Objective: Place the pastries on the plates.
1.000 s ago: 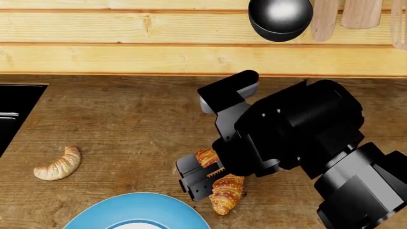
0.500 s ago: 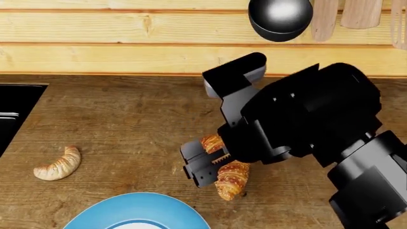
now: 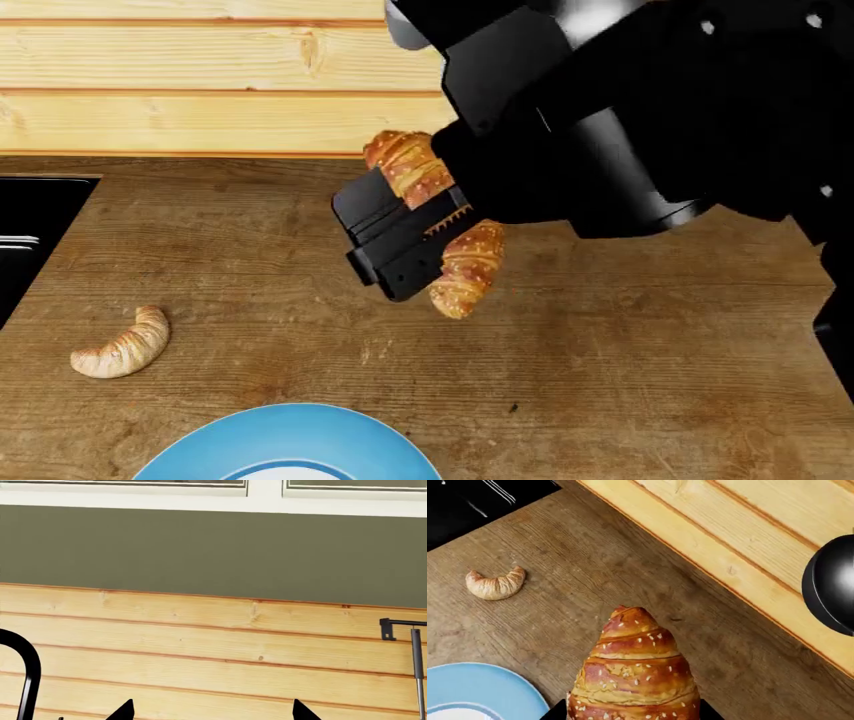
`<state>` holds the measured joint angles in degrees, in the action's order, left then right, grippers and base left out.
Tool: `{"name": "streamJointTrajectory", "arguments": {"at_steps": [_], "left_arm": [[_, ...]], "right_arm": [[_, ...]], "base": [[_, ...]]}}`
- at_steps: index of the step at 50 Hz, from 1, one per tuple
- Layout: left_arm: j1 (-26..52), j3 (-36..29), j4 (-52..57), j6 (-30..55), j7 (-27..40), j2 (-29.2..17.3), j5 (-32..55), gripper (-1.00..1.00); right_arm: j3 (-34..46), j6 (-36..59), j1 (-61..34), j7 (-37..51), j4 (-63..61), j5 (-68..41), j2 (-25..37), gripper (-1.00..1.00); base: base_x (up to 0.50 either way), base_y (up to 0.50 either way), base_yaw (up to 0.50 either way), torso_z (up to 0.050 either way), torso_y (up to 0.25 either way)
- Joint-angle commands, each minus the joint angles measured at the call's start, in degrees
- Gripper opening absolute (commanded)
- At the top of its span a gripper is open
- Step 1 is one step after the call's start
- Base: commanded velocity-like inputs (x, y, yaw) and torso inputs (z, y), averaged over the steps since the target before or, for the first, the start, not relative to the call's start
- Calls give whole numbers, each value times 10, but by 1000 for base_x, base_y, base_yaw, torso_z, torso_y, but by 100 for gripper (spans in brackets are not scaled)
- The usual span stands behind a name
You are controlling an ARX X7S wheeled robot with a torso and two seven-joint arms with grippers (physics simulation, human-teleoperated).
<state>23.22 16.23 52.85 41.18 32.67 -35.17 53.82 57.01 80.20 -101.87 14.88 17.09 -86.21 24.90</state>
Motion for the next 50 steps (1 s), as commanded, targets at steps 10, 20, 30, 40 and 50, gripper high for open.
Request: {"name": "streamJointTrajectory", "arguments": {"at_steps": [10,20,30,40,50], "left_arm": [[29,-38,-30,-24,-15,11,-45,100],[24,-27,-25,-24,-10,7,-32,100],[14,-11,-12,-17,5,0,-12,100],[4,-3,-4,-16,14,-4,-3,100],[4,4,3,-10,25,-11,15,100]], "right_arm": [[-42,28,-32,96,-127,-147,-11,-100],[-23,-6,6,51,-122,-108,-56,-100],[-9,-37,44,30,-119,-90,-88,-100],[3,-62,107,60,-135,-107,-101,-100],[22,-69,163,91,-145,-121,-82,-100]], "base": [[0,0,0,0,0],[0,0,0,0,0],[0,0,0,0,0],[0,0,0,0,0],[0,0,0,0,0]]}}
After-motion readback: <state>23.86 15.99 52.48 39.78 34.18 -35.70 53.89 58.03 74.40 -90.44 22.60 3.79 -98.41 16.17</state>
